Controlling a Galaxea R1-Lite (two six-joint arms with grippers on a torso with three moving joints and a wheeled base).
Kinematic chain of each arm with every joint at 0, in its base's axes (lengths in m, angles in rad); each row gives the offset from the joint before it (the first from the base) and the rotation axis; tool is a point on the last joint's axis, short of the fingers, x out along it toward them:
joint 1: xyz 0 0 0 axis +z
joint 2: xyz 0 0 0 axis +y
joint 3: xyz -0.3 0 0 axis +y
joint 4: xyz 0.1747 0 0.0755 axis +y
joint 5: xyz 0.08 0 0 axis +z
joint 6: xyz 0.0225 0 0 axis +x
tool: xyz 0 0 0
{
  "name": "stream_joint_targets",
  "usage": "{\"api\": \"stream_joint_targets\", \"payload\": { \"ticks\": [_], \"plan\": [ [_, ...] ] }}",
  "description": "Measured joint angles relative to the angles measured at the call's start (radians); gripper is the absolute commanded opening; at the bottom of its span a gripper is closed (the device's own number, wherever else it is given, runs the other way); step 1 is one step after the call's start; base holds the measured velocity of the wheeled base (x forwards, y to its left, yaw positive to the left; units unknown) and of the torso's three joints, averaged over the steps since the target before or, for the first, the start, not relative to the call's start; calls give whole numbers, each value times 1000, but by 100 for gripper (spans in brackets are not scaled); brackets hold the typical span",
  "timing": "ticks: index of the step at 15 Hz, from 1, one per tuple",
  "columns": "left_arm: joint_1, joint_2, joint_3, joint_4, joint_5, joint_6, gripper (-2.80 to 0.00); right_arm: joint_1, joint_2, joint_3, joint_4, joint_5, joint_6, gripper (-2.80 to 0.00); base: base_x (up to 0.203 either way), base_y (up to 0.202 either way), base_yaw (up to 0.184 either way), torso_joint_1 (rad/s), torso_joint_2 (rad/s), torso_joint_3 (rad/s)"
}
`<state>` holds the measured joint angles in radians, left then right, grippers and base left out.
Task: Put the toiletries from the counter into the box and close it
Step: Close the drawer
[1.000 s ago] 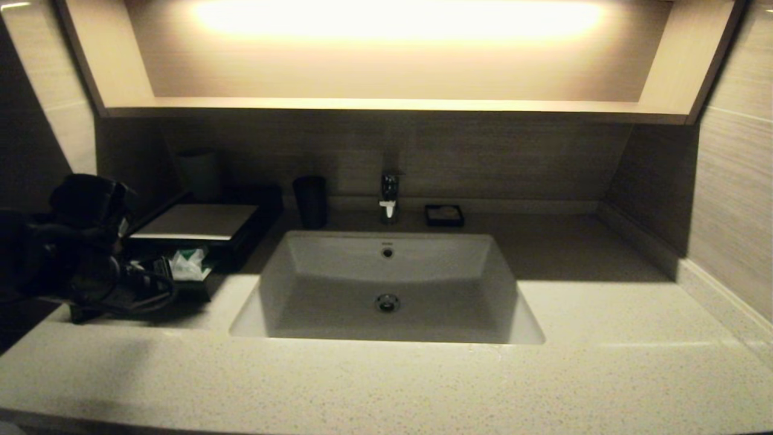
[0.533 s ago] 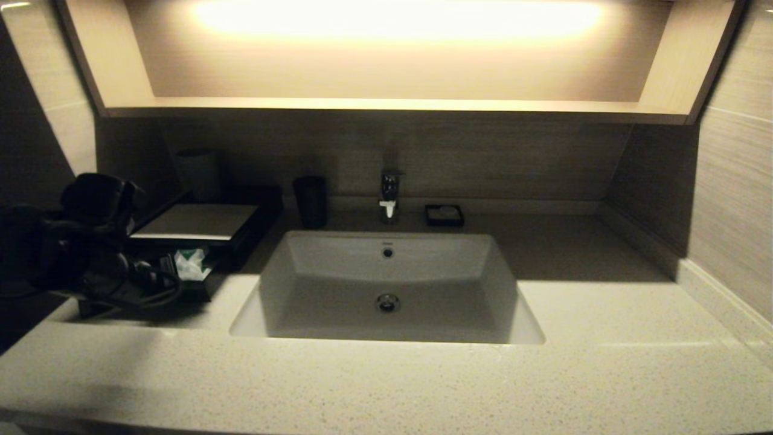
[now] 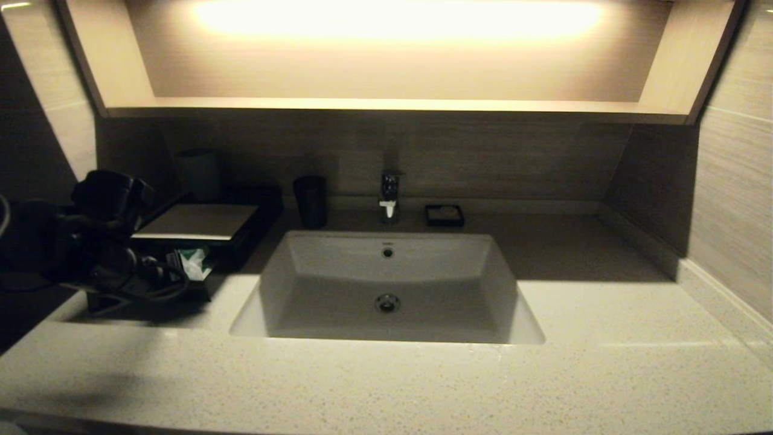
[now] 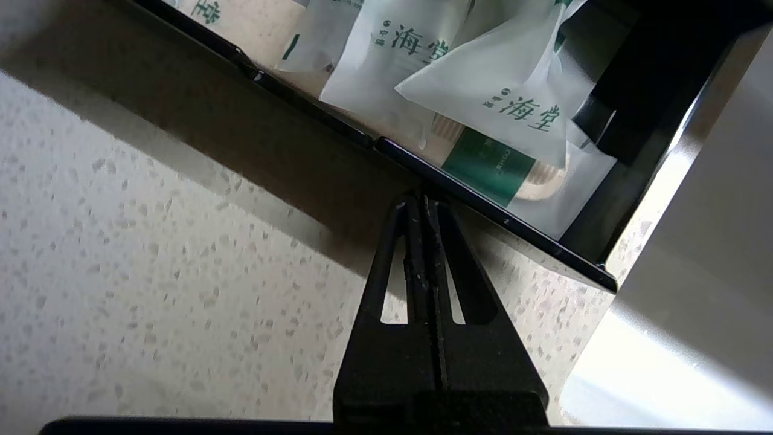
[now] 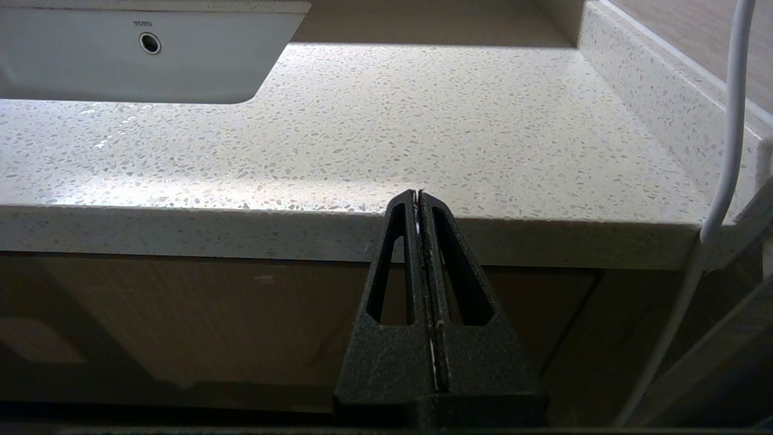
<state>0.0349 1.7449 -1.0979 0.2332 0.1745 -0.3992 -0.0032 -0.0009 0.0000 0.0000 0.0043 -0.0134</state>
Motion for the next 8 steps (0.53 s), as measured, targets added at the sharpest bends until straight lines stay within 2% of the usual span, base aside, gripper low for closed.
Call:
{"api": "stream_joint_targets", "payload": {
  "ticks": [8],
  "plan": [
    [0,46,-65,-2,-1,-1,-280,0,0,0,0,0,0,-280,0,0,0,0,0,0]
  ]
}}
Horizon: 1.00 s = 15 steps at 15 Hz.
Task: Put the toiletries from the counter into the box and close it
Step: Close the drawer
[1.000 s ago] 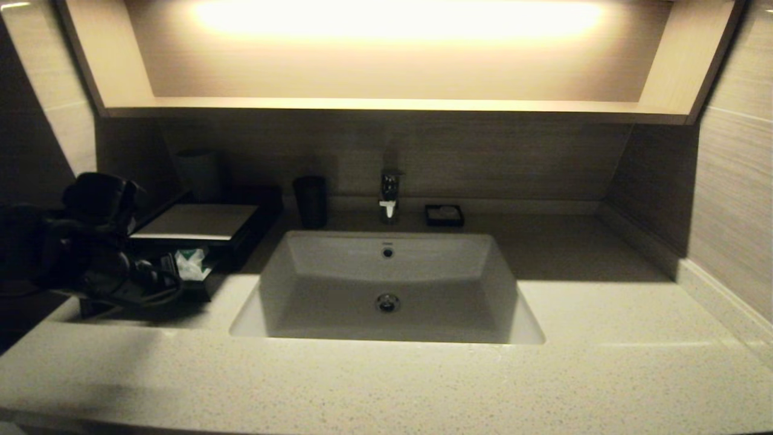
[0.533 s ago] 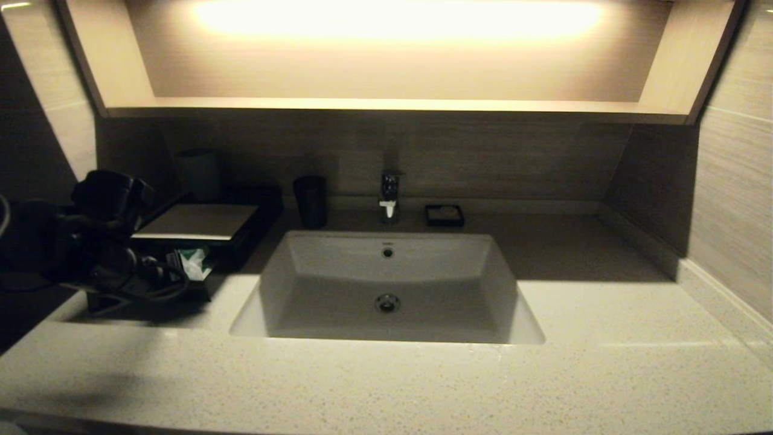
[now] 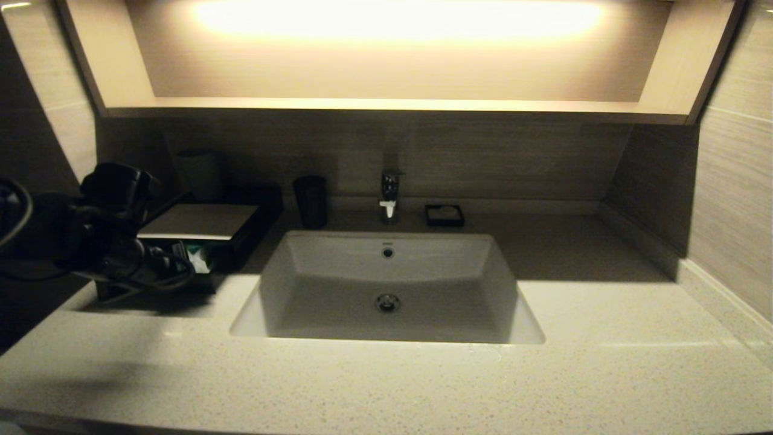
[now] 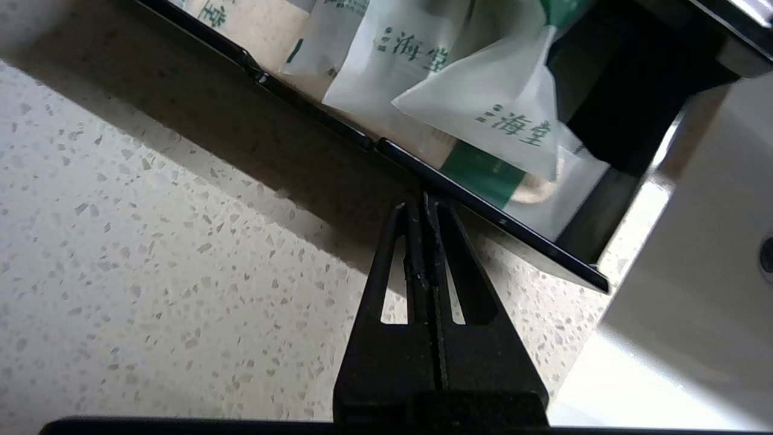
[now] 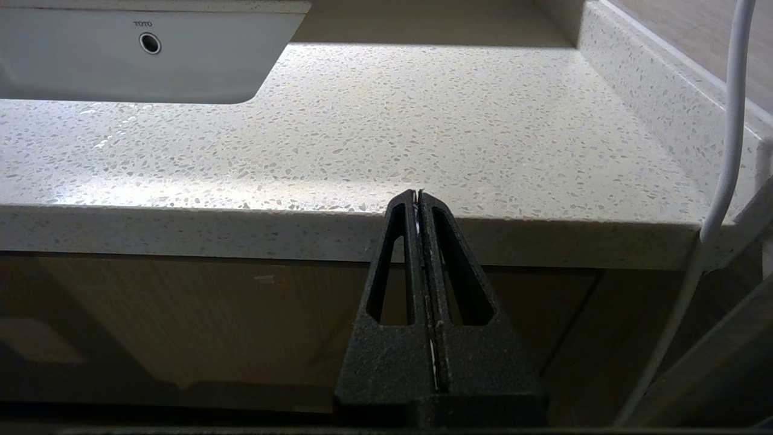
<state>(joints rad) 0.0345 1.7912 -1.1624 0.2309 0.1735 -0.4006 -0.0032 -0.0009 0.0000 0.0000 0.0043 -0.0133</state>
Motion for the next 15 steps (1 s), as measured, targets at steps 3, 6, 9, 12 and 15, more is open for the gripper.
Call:
{"api": "stream_joint_targets", "payload": {
  "ticks": [3,6,9,12,15],
  "plan": [
    [-4,29,-15,1,-1,-3,-280,0,0,0,0,0,0,-280,0,0,0,0,0,0],
    [-6,51,-40,0,-2,-6,-280,0,0,0,0,0,0,-280,0,0,0,0,0,0],
    [-8,63,-66,-1,-2,-6,-280,0,0,0,0,0,0,-280,0,0,0,0,0,0],
    [-10,75,-81,0,-1,-6,-280,0,0,0,0,0,0,-280,0,0,0,0,0,0],
    [-12,86,-105,-1,-2,-7,-280,0,0,0,0,-1,0,-280,0,0,0,0,0,0]
  ]
}}
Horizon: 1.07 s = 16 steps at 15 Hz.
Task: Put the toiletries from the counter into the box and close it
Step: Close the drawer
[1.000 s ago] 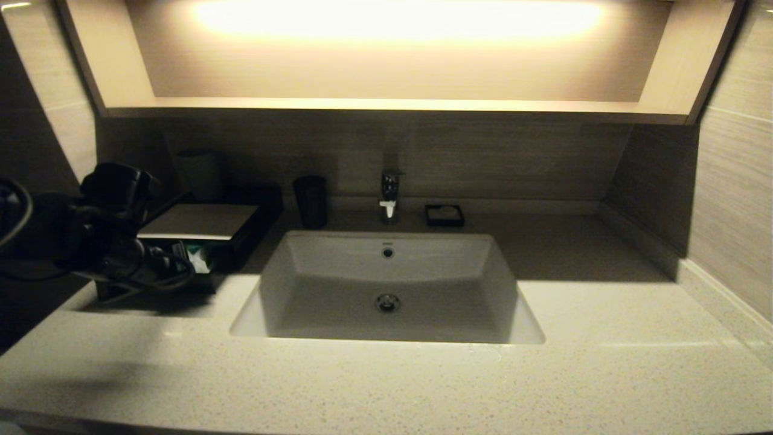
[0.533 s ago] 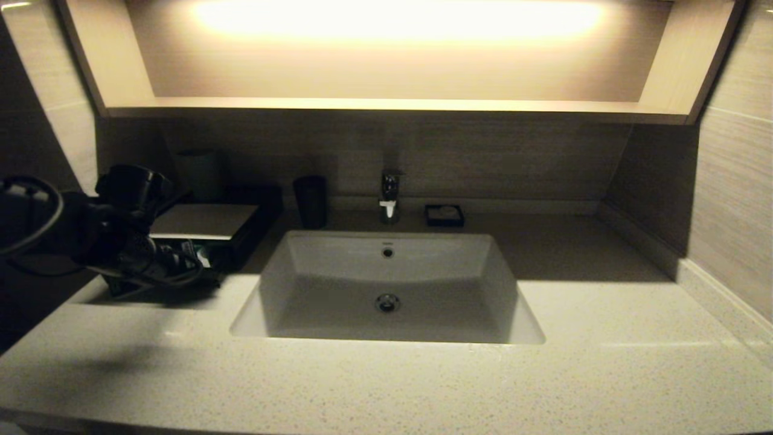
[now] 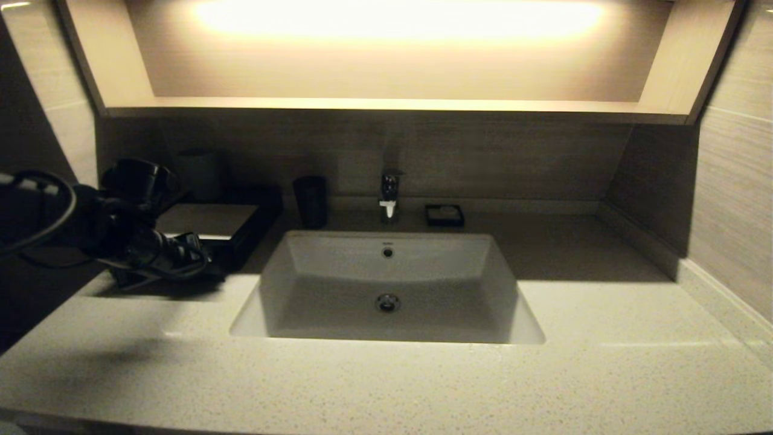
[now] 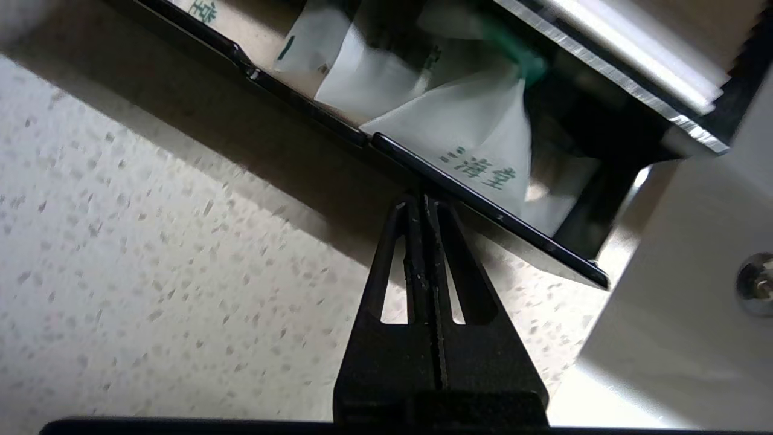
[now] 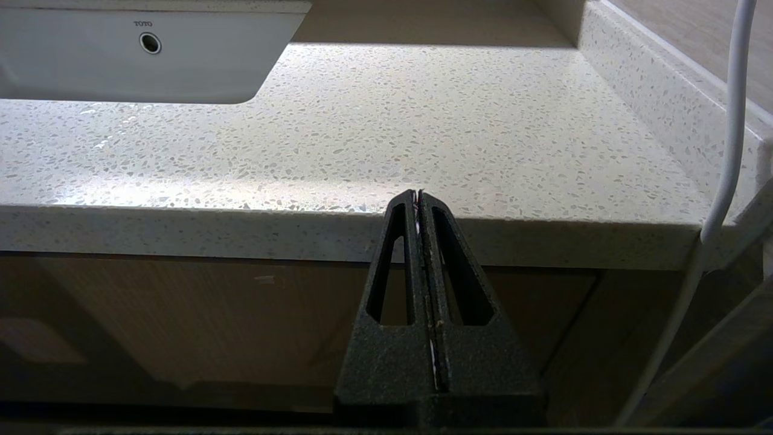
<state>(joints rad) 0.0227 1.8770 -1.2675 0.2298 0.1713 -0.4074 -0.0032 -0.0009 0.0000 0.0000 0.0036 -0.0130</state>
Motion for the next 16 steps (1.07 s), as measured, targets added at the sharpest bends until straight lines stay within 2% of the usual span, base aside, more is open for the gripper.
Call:
{"api": "stream_joint_targets", "payload": {
  "ticks": [16],
  "plan": [
    [-6,78,-112,2,5,2,-280,0,0,0,0,1,0,-280,0,0,0,0,0,0]
  ]
}}
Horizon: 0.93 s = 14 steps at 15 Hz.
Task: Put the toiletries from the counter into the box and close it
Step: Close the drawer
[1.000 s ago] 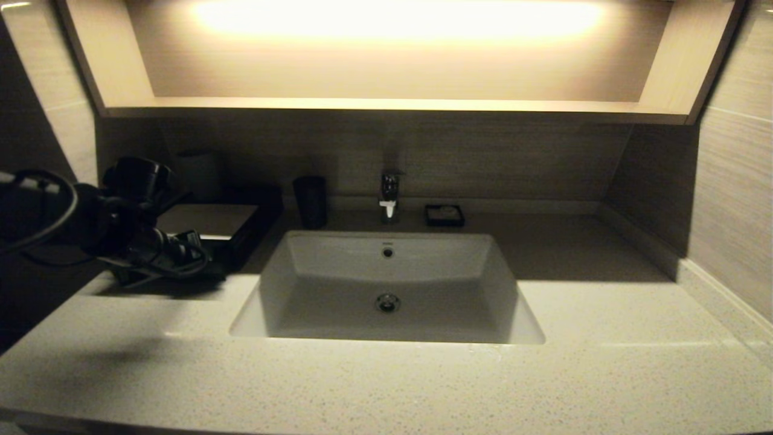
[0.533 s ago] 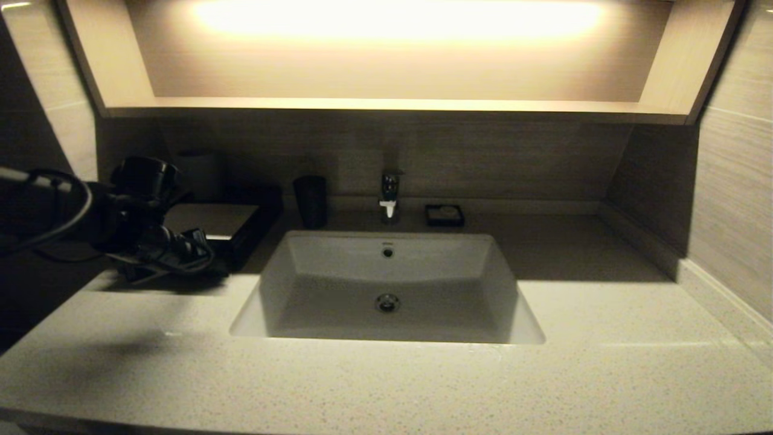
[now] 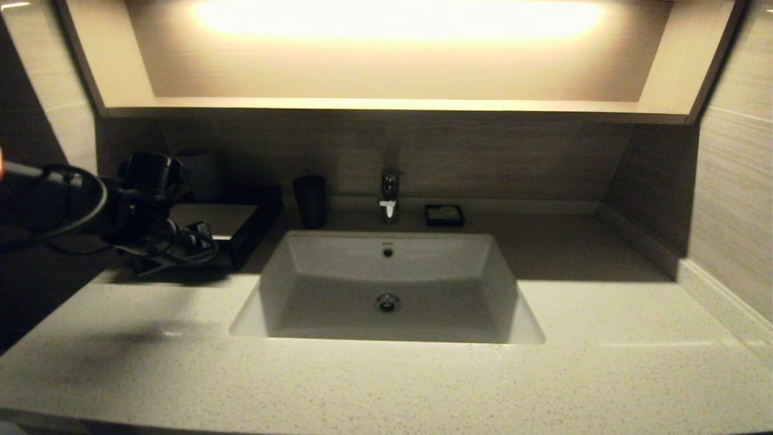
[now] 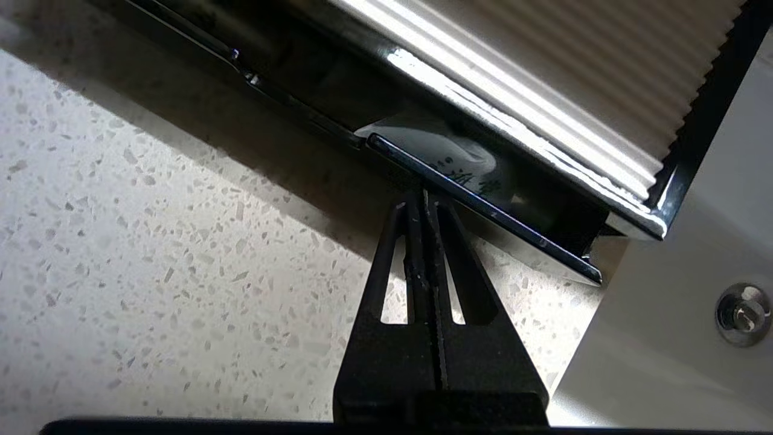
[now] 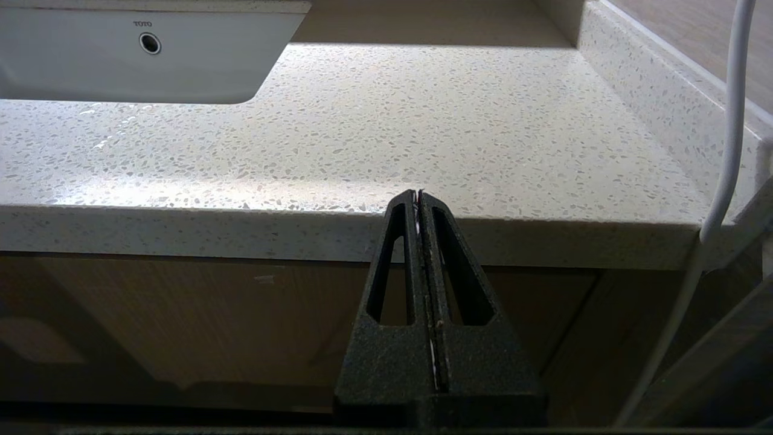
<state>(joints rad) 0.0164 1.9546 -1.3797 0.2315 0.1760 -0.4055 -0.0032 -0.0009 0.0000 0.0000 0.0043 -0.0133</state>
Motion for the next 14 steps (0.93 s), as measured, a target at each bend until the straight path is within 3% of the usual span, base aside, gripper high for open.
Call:
{"api": "stream_joint_targets", "payload": {
  "ticks": [14],
  "plan": [
    [0,38,-50,-2,-1,-3,-280,0,0,0,0,0,0,-280,0,0,0,0,0,0]
  ]
}}
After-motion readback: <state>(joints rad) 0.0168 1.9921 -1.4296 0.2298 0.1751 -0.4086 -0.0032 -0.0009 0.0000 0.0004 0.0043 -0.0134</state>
